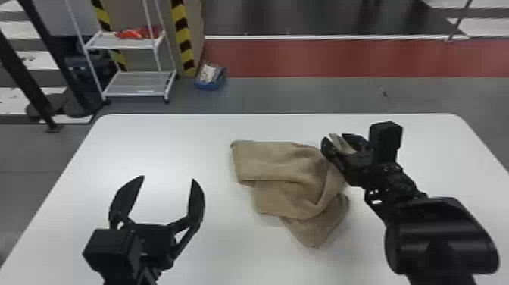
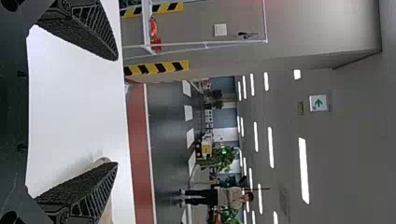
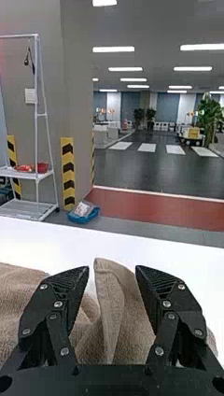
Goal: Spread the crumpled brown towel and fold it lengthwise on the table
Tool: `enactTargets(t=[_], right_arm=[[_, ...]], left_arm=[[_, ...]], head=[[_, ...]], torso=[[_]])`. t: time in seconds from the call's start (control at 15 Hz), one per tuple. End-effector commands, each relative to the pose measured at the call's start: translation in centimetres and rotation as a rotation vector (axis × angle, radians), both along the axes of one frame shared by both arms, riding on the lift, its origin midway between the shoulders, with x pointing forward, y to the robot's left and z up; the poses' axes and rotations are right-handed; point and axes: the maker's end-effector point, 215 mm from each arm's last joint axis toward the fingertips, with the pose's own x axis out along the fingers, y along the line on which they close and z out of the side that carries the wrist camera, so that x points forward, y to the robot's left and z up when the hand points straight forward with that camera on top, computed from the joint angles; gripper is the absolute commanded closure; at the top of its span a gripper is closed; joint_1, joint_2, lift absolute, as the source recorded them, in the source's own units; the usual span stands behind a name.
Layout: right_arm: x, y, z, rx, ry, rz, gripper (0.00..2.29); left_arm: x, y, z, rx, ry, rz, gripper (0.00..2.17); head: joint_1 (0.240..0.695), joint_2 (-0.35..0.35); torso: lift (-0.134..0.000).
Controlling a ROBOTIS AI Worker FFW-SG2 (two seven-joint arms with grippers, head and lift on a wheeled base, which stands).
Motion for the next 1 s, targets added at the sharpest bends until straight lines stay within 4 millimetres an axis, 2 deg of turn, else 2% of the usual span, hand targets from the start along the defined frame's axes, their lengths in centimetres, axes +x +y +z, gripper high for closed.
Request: enactTargets(t=[0.0, 0.13, 0.6, 0.67, 0.73, 0.93], right_arm=[[-0.2, 0.0, -0.6, 0.003, 0.02, -0.002, 0.61], [-0.4, 0.1, -0.4, 0.009, 0.017, 0.004, 0.8], [-0.7, 0.5, 1.3, 0.026, -0.006, 0.008, 0.8], [-0.6, 0.5, 1.4, 0.029, -0.007, 0.009, 0.68], [-0.6, 0.5, 1.5, 0.028, -0.009, 0.009, 0.65], [-0.5, 0.5, 1.7, 0.027, -0.012, 0.01, 0.71]], left_arm=[[-0.2, 0.0, 0.0, 0.0, 0.0, 0.0, 0.08], [-0.4, 0.0, 0.2, 0.0, -0.004, 0.0, 0.08], [-0.5, -0.3, 0.1, -0.001, -0.002, -0.004, 0.08], [-0.4, -0.3, 0.1, 0.001, -0.002, -0.006, 0.08], [-0.4, -0.4, 0.2, 0.001, -0.005, -0.009, 0.08], [-0.4, -0.4, 0.2, 0.0, -0.002, -0.008, 0.08]], head=[[0.695, 0.028], [0.695, 0.025], [0.695, 0.03], [0.695, 0.03], [0.695, 0.029], [0.695, 0.028]], torso=[[-0.125], [-0.125], [-0.125], [-0.125], [-0.125], [-0.125]])
